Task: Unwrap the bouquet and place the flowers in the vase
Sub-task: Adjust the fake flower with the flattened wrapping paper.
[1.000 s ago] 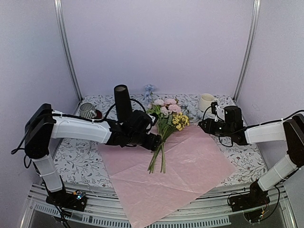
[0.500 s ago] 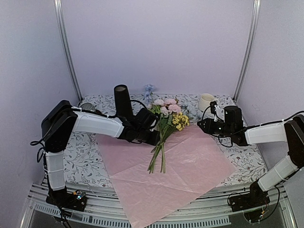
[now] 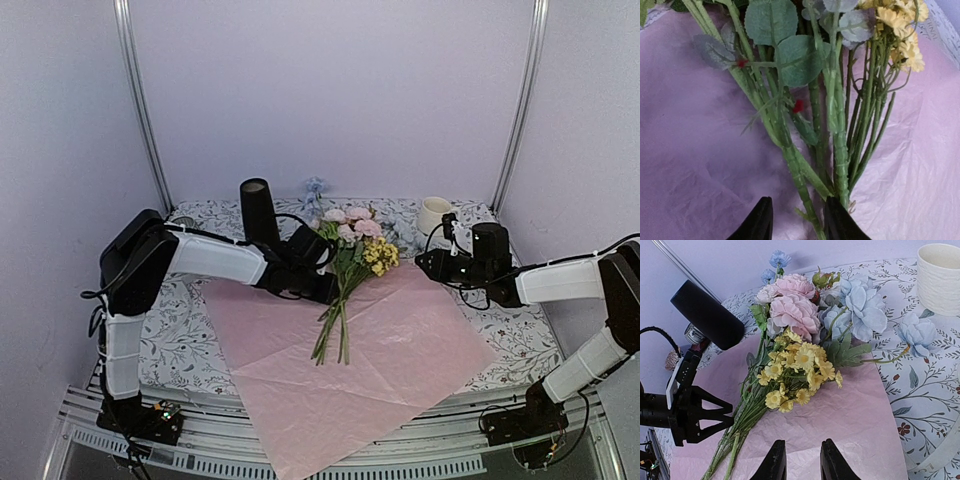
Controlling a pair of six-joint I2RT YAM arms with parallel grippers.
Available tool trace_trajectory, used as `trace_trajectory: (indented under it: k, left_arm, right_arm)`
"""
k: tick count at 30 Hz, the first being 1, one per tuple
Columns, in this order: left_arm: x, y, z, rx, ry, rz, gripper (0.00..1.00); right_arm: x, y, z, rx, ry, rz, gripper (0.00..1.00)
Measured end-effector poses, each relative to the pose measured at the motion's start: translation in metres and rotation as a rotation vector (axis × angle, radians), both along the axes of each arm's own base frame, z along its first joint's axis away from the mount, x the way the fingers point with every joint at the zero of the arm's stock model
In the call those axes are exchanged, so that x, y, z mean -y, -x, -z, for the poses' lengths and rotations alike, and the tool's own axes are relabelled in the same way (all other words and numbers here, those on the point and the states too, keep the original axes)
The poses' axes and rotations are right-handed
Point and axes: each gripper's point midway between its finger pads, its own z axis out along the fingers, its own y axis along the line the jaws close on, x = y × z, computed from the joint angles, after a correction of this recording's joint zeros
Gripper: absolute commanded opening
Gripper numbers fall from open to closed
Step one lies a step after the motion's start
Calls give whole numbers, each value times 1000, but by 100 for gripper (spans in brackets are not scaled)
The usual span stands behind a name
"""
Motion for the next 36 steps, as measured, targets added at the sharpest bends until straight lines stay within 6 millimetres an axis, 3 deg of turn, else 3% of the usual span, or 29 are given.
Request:
trace_trajectory:
  k: [4, 13, 18, 22, 25, 31, 36]
  left_arm:
    - [8, 2, 4, -24, 19, 25, 28]
    - [41, 24, -6, -122, 196, 151, 33]
    - [46, 31, -9, -151, 239, 176, 36]
    - [34, 36, -9, -145, 222, 156, 40]
    - [23, 38, -22, -114, 213, 134, 42]
    - [-4, 45, -77, 16, 255, 107, 46]
    - [-33, 53, -115, 162, 273, 90, 49]
  right_arm:
    - [0, 0, 0, 0, 0, 0, 26]
    - [0, 0, 0, 0, -1, -2, 26]
    - [0, 0, 0, 1, 0, -3, 26]
    - [0, 0, 0, 0, -1, -4, 27]
    - [-1, 0, 0, 0, -1, -4, 28]
    - [-7, 5, -7, 25, 8, -19, 30]
    - [-31, 23, -35, 105, 19, -69, 33]
